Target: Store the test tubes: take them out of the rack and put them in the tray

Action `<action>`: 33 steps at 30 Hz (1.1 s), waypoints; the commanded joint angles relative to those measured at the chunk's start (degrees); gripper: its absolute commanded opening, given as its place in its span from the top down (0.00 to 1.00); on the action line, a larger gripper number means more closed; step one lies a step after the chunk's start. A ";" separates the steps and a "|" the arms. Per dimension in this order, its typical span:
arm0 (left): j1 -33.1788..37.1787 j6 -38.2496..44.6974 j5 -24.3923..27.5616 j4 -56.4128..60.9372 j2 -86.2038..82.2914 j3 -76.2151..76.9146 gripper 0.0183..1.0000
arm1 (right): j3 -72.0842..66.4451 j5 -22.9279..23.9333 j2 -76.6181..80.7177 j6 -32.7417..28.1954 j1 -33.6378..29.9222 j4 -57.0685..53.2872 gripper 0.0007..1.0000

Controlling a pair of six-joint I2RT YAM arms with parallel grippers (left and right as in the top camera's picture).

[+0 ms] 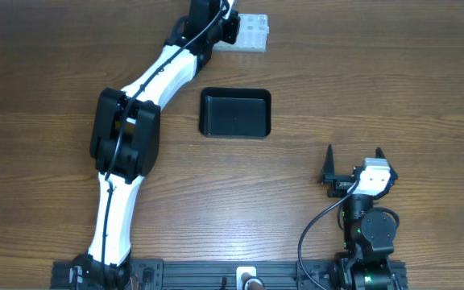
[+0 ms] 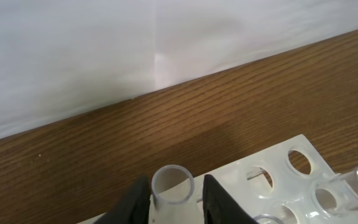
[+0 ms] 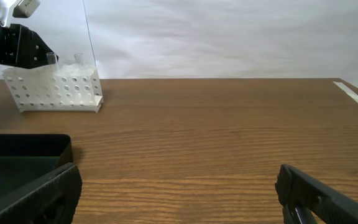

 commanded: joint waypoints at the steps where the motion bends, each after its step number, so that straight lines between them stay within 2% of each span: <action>1: 0.00 0.37 0.94 0.24 0.96 1.18 0.76 | -0.33 0.55 -0.42 -0.42 -0.07 -0.15 0.01; 8: 0.00 0.37 0.92 0.24 0.96 1.18 0.89 | -0.33 0.55 -0.42 -0.42 -0.07 -0.15 0.01; 24: 0.00 0.42 0.85 0.24 -2.47 1.18 0.89 | -0.33 0.55 -0.42 -0.44 -0.07 -0.15 0.01; 33: -0.24 1.68 -2.51 -2.82 -14.40 1.18 0.90 | -0.33 0.55 -0.42 -0.44 -0.07 -0.15 0.01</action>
